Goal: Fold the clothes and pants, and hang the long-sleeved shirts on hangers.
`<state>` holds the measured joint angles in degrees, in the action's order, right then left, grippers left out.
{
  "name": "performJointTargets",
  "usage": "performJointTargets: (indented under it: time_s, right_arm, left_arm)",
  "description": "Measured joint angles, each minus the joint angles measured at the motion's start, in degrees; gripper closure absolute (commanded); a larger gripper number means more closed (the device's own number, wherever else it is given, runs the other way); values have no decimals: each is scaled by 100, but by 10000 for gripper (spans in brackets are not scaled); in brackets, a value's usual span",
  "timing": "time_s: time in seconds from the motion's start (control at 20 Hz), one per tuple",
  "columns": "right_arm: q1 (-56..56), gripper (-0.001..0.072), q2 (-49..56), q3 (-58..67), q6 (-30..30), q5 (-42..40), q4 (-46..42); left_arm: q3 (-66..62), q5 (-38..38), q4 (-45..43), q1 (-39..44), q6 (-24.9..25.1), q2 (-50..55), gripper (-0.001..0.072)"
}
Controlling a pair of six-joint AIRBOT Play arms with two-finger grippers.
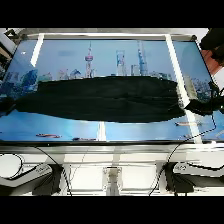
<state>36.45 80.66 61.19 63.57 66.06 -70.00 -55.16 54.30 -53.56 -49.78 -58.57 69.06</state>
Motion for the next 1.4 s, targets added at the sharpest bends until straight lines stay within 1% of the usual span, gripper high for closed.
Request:
performJointTargets:
  time_s: [0.1,0.2,0.45,0.5,0.55,0.6,0.65,0.7,0.75,0.8,0.95,1.05,1.2,1.3,1.4]
  right_arm:
    - [0,227,57,-4,-129,33,-50]
    - [-7,227,151,-17,-348,190,157]
    - [-111,229,363,-164,-857,741,527]
    - [-125,244,393,-203,-903,778,560]
    - [-136,277,417,-251,-944,824,579]
    - [-140,281,439,-299,-964,848,621]
    - [-146,358,459,-356,-984,876,645]
    - [-151,469,470,-415,-988,874,656]
    - [-153,663,476,-472,-994,894,715]
    - [-155,689,483,-511,-990,905,778]
    - [-155,692,463,-522,-935,935,1075]
    - [-155,693,337,-313,-975,1045,1478]
    - [-68,694,-168,282,-1113,1150,1871]
    - [184,695,-684,684,-1161,977,1840]
    - [542,695,-1134,852,-1191,824,1790]
  left_arm:
    - [0,282,-4,-352,2,-214,684]
    - [0,614,-9,-560,35,-284,685]
    - [0,1082,-15,-743,94,-291,684]
    - [0,1126,-28,-756,96,-291,684]
    - [0,1161,-42,-767,105,-291,684]
    - [0,1180,-66,-774,107,-291,684]
    - [0,1193,-87,-780,107,-291,684]
    - [0,1220,-103,-785,109,-291,684]
    - [0,1228,-116,-785,109,-291,684]
    - [0,1244,-125,-787,109,-291,684]
    - [-4,1353,2,-791,105,-291,684]
    - [-52,1537,483,-796,179,-295,684]
    - [-262,2020,1823,-922,763,-321,684]
    - [-363,2295,2686,-1137,1123,-389,683]
    - [-417,2496,3176,-1434,1362,-470,683]
